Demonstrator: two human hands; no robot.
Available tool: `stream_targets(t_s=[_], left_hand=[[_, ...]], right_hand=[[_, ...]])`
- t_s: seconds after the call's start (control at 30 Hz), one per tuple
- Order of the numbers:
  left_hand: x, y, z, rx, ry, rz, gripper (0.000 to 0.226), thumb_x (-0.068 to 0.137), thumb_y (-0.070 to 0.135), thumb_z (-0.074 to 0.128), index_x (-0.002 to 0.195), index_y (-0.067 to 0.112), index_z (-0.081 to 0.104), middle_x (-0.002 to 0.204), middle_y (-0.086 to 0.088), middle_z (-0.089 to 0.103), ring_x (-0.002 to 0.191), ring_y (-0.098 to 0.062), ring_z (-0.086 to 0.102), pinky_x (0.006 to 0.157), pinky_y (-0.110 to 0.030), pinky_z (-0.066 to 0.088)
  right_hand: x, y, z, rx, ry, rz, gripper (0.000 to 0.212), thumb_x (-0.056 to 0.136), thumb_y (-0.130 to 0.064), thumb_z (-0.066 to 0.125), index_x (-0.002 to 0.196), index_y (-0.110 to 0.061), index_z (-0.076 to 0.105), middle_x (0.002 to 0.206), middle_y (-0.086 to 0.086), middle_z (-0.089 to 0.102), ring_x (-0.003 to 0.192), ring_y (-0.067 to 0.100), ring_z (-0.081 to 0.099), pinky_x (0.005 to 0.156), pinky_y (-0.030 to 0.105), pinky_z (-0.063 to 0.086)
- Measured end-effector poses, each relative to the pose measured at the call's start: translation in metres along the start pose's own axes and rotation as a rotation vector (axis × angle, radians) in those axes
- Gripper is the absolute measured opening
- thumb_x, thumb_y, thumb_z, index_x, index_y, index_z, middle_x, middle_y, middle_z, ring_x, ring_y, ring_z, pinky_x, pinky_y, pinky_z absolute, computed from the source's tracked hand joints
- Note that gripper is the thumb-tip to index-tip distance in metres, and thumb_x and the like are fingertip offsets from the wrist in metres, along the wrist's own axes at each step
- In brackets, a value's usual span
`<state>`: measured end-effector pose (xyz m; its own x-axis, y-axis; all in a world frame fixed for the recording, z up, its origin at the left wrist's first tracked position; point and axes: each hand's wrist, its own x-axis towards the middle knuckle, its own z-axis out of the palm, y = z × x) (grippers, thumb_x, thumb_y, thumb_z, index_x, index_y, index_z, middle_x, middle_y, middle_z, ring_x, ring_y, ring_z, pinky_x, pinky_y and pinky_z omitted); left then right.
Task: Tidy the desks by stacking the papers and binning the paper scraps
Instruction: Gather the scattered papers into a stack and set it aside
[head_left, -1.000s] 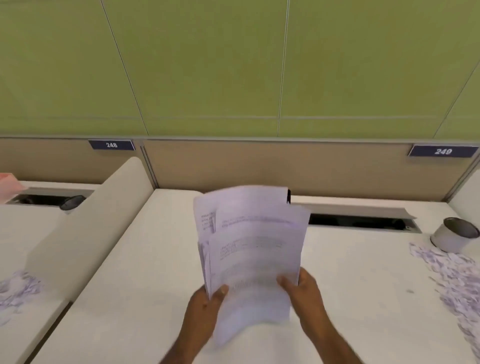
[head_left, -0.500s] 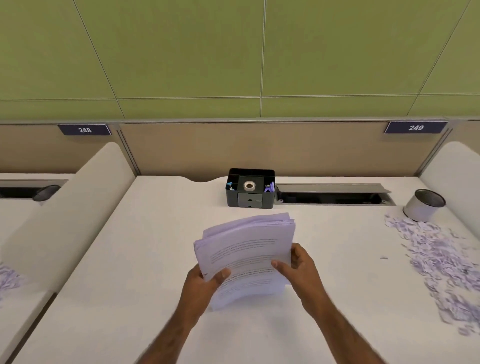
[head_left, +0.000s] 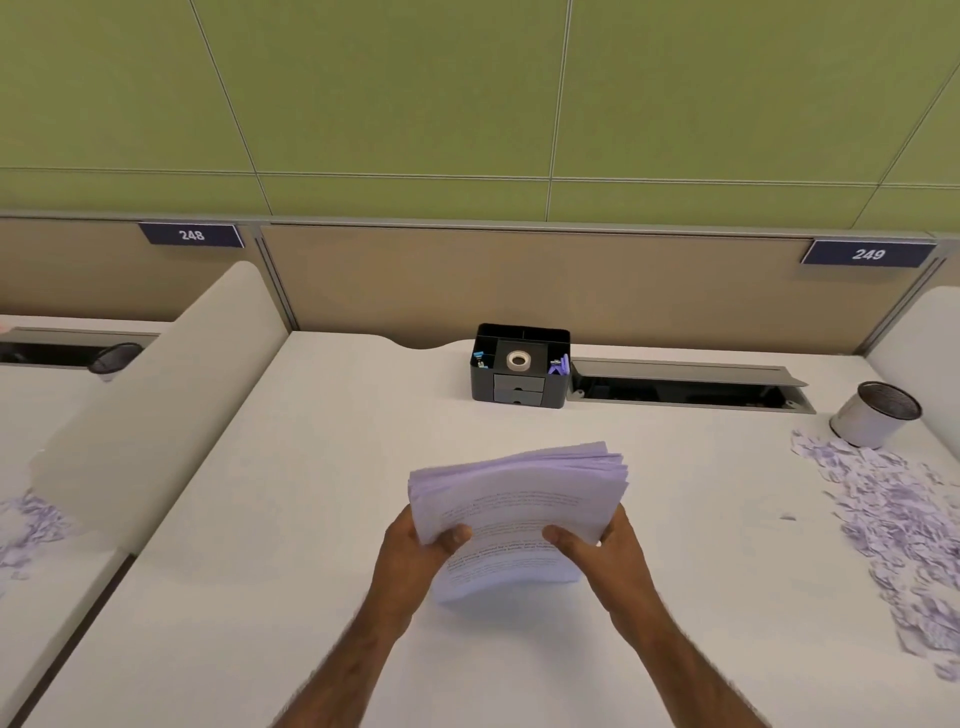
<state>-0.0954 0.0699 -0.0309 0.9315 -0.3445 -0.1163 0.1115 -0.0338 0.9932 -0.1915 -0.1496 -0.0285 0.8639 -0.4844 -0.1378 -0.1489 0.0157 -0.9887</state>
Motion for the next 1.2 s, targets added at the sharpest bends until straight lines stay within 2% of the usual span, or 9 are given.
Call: stream_targets(t_s=[0.13,0.37,0.47,0.6,0.67,0.77,0.9,1.07,1.2], left_hand=[[-0.003,0.002,-0.003,-0.011,0.036,-0.017,0.032,0.073,0.036,0.087,0.099,0.024,0.074,0.094,0.005,0.080,0.087,-0.014,0.075,0.069,-0.022,0.058],[-0.007,0.007,-0.001,0.042,-0.023,0.029,0.033,0.075,0.032,0.077,0.106,0.024,0.074,0.099,0.005,0.079,0.093,-0.013,0.075,0.073,-0.023,0.059],[-0.009,0.005,0.001,0.053,-0.015,0.024,0.033,0.076,0.035,0.077,0.108,0.026,0.074,0.100,0.005,0.079,0.094,-0.012,0.075,0.076,-0.027,0.060],[-0.013,0.000,0.006,0.069,0.028,-0.015,0.010,0.091,0.031,0.074,0.101,0.033,0.073,0.096,0.012,0.079,0.091,-0.008,0.074,0.073,-0.021,0.059],[-0.014,0.001,0.010,0.080,0.020,-0.025,0.013,0.096,0.025,0.067,0.102,0.036,0.070,0.094,0.019,0.077,0.092,-0.003,0.072,0.071,-0.017,0.057],[-0.014,0.007,0.014,0.064,0.014,-0.025,0.012,0.092,0.033,0.071,0.104,0.035,0.070,0.096,0.016,0.078,0.093,-0.007,0.072,0.071,-0.021,0.058],[-0.011,0.015,0.010,-0.014,0.051,0.041,0.053,0.068,0.051,0.080,0.113,0.024,0.069,0.102,0.005,0.078,0.094,-0.014,0.074,0.073,-0.026,0.059],[-0.009,0.017,0.003,-0.052,0.018,0.085,0.073,0.056,0.065,0.085,0.112,0.021,0.071,0.103,-0.003,0.078,0.096,-0.023,0.074,0.072,-0.027,0.059],[-0.011,0.020,0.004,-0.072,-0.026,0.105,0.059,0.066,0.049,0.081,0.118,0.023,0.072,0.118,0.003,0.076,0.108,-0.017,0.071,0.085,-0.027,0.057]], right_hand=[[-0.007,0.003,0.001,-0.005,0.027,-0.031,0.069,0.075,-0.019,0.084,0.133,-0.032,0.050,0.120,-0.011,0.068,0.109,0.005,0.066,0.082,0.019,0.056],[-0.017,-0.003,0.011,-0.036,0.099,-0.100,0.066,0.071,-0.017,0.060,0.132,-0.036,0.046,0.123,-0.010,0.061,0.109,0.000,0.060,0.082,0.011,0.050],[-0.020,-0.002,0.014,-0.023,0.114,-0.075,0.073,0.070,-0.015,0.056,0.139,-0.032,0.043,0.126,-0.010,0.059,0.114,0.007,0.059,0.086,0.019,0.051],[-0.021,0.002,0.016,-0.067,0.139,-0.035,0.053,0.080,-0.009,0.051,0.126,-0.034,0.059,0.116,-0.011,0.069,0.112,0.014,0.064,0.093,0.036,0.056],[-0.021,0.000,0.017,-0.086,0.158,-0.048,0.043,0.092,-0.004,0.050,0.123,-0.030,0.063,0.112,-0.009,0.071,0.109,0.014,0.066,0.095,0.044,0.056],[-0.020,-0.013,0.017,-0.067,0.201,-0.108,0.040,0.095,-0.005,0.053,0.123,-0.033,0.060,0.112,-0.012,0.070,0.107,0.011,0.066,0.090,0.037,0.057],[-0.021,-0.023,0.012,-0.028,0.175,-0.127,0.062,0.090,0.005,0.059,0.130,-0.039,0.046,0.120,-0.013,0.063,0.111,0.005,0.062,0.085,0.021,0.054],[-0.023,-0.028,0.003,-0.054,0.192,-0.243,0.073,0.084,-0.009,0.062,0.141,-0.047,0.038,0.119,-0.015,0.061,0.114,0.010,0.061,0.095,0.025,0.054],[-0.026,-0.043,0.002,-0.259,0.212,-0.476,0.079,0.088,0.004,0.058,0.150,-0.038,0.034,0.135,-0.012,0.052,0.125,0.016,0.053,0.099,0.023,0.048]])
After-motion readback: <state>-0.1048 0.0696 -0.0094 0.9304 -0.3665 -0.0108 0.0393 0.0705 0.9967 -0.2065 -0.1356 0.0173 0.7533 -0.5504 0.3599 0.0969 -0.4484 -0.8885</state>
